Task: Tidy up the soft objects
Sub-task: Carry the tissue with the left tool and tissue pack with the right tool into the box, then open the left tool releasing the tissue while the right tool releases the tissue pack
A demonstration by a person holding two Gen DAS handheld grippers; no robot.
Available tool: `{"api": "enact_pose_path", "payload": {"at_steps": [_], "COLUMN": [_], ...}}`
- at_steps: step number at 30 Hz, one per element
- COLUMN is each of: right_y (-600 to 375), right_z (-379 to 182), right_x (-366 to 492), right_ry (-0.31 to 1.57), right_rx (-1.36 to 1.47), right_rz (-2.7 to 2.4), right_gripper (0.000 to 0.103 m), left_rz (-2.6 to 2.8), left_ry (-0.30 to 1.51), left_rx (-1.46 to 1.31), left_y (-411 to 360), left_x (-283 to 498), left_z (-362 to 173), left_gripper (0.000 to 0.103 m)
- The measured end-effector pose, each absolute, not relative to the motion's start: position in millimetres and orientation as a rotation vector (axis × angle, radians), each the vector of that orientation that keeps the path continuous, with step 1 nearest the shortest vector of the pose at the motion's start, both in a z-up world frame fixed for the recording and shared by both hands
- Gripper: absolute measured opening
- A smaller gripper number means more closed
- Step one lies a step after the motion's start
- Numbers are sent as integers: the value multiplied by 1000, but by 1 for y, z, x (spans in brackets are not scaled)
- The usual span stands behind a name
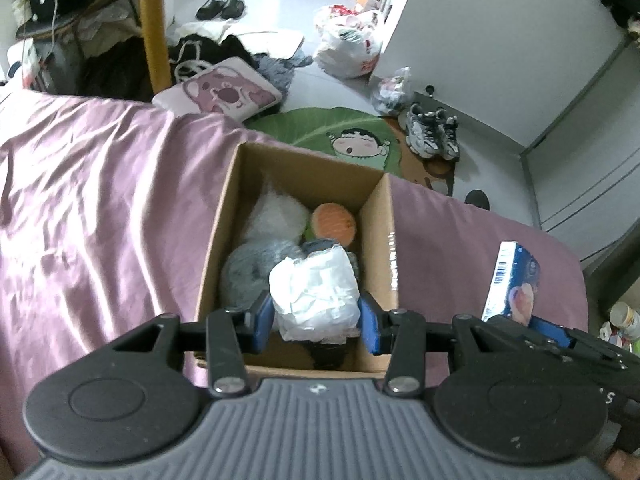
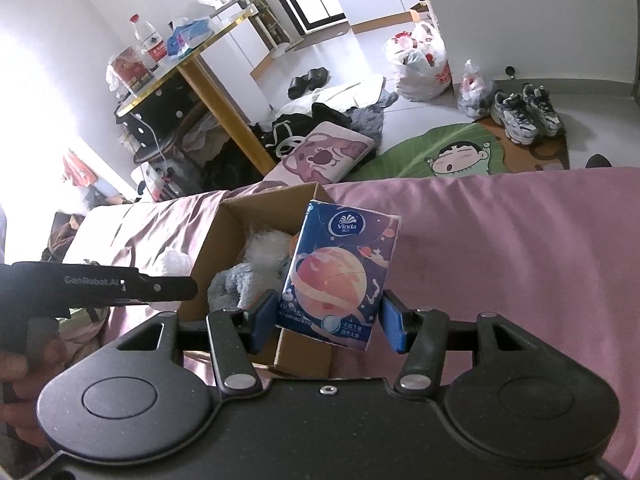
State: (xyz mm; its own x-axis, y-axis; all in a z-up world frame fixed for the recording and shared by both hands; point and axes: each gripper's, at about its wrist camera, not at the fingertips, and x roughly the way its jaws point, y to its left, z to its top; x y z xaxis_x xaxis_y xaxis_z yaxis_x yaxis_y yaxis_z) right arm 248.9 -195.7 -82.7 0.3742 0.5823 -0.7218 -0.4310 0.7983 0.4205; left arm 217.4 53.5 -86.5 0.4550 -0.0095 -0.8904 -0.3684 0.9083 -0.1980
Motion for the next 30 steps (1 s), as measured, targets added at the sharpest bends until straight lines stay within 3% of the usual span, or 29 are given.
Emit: {"api": "enact_pose_path", "payload": {"at_steps": [15,30], "right_y": [-161,-123], "right_z": [-84,-91], "right_x": [248,241], "right_ry": [1008,1044], "right_rx": [170,104], "right_rz": [719,758], "right_gripper": [54,54], "left_rz": [280,286], "left_ry": [1159,1151], "left_rx": [-437,-483], "left_y": [86,107], "left_x": [215,209], "left_z": [-116,-111], "left_gripper": [47,51]}}
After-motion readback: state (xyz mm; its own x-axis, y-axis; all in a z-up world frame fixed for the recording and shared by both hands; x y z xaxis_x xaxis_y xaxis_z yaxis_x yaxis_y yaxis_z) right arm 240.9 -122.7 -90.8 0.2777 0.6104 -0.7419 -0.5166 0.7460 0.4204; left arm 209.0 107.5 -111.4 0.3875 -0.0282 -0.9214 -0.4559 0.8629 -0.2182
